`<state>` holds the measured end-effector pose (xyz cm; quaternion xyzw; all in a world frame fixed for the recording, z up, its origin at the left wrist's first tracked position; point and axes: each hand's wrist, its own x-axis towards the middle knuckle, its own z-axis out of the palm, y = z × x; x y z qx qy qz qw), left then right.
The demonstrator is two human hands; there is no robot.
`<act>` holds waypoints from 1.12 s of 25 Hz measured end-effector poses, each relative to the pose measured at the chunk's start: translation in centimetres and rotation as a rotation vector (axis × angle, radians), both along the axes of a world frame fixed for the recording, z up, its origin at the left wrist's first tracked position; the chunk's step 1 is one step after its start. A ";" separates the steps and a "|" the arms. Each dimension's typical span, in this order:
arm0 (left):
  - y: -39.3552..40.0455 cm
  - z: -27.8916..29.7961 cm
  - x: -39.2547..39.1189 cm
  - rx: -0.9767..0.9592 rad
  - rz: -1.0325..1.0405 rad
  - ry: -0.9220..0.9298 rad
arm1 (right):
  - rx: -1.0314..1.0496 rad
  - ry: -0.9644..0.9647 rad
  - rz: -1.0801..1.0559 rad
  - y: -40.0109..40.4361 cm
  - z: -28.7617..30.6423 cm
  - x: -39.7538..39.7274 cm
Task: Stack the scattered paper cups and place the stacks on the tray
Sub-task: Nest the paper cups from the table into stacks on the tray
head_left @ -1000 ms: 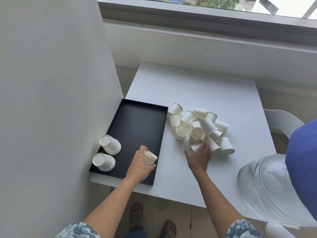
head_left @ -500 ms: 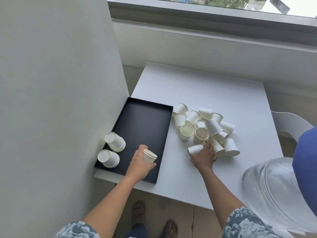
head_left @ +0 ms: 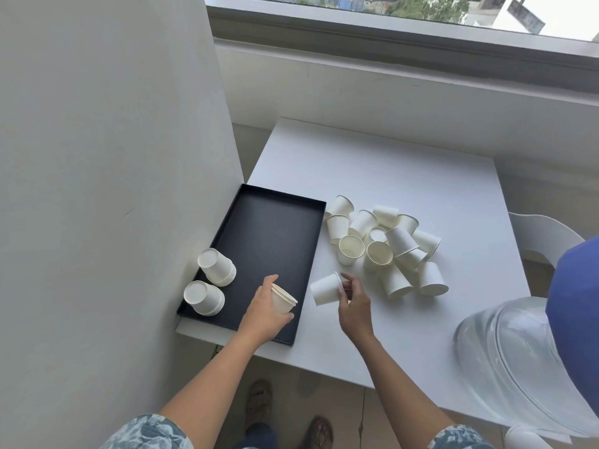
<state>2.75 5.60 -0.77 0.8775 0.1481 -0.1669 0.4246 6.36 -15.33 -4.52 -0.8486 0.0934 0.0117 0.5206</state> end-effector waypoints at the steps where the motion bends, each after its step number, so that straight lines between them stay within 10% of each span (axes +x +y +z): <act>1: 0.0 -0.1 0.0 0.019 0.003 0.016 | 0.001 -0.049 0.016 0.6 0.3 -0.4; 8: -0.3 -0.1 -0.5 0.113 -0.094 0.054 | 0.027 -0.268 0.155 4.2 1.8 -2.8; 20: -0.9 0.6 -0.5 0.119 -0.188 -0.047 | 0.164 -0.043 0.319 4.3 1.4 -3.6; 28: -0.1 0.2 0.0 0.066 -0.134 -0.059 | 0.080 0.148 -0.654 -2.7 -0.1 0.6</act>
